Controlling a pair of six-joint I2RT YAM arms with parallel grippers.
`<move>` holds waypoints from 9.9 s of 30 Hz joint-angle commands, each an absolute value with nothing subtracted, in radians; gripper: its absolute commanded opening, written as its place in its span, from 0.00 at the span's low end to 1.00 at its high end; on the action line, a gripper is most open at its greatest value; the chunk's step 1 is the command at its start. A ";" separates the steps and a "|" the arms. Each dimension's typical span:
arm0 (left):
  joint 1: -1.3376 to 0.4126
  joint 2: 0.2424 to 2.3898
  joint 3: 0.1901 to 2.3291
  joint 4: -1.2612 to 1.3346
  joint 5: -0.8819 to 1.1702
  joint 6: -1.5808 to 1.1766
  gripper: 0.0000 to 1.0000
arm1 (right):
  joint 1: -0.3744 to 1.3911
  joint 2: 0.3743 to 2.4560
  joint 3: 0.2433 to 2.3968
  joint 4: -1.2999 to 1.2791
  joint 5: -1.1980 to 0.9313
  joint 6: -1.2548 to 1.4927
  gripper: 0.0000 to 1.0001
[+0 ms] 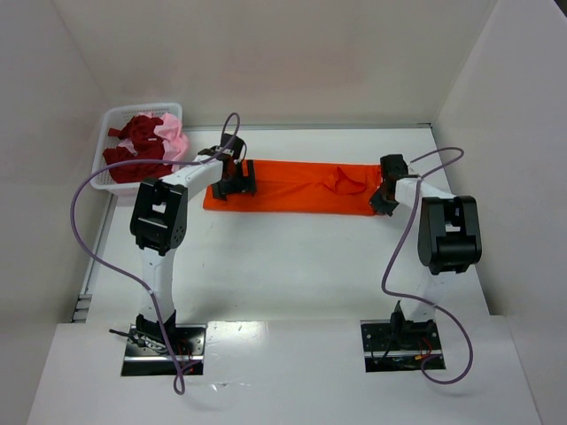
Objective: Fold and stack the t-shirts
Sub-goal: Fold the other side of the tshirt into a rectangle
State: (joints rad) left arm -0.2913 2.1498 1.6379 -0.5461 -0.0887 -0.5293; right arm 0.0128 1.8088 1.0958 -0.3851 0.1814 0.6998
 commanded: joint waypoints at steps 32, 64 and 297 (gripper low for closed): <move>-0.250 2.149 1.698 -0.542 -0.120 -0.465 1.00 | -0.014 1.609 1.008 -0.396 0.169 0.666 0.45; -0.241 2.238 1.729 -0.541 -0.120 -0.474 1.00 | -0.014 1.579 0.969 -0.485 0.160 0.703 0.01; -0.259 2.303 1.709 -0.541 -0.037 -0.426 1.00 | 0.144 1.796 1.129 -0.144 0.118 0.847 0.48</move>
State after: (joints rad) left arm -0.2543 2.2166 1.7302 -0.5484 -0.0963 -0.4210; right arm 0.1379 1.7916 1.0924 -0.2108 0.0731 0.8291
